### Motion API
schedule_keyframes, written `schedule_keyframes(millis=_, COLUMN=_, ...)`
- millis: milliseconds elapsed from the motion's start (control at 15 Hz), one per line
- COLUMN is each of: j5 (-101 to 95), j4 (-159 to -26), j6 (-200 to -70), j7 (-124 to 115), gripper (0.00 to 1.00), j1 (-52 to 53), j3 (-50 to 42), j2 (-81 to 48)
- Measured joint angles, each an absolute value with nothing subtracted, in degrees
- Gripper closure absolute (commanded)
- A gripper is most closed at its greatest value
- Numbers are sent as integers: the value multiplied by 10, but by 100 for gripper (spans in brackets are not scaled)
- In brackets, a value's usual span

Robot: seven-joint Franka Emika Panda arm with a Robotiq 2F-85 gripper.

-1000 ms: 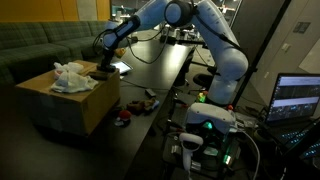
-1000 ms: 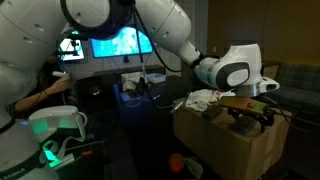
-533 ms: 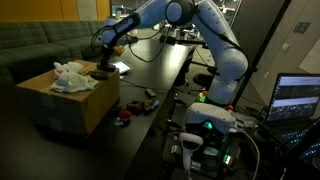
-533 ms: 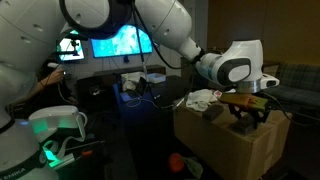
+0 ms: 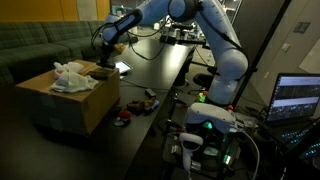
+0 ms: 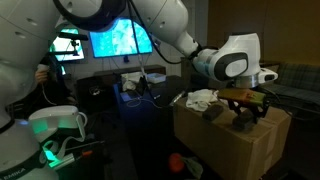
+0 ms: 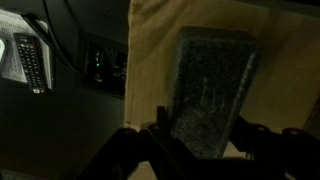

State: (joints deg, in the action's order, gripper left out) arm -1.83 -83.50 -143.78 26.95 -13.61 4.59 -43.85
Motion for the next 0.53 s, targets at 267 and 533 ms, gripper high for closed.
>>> schedule_keyframes(millis=267, j5=-16, j4=-914, j6=-1496, j7=235, gripper=67, j1=-141, j3=26, j2=-402)
schedule_keyframes(millis=533, j5=-8, j4=-1015, j6=-1564, j7=205, gripper=67, j1=-157, j3=9, j2=-360)
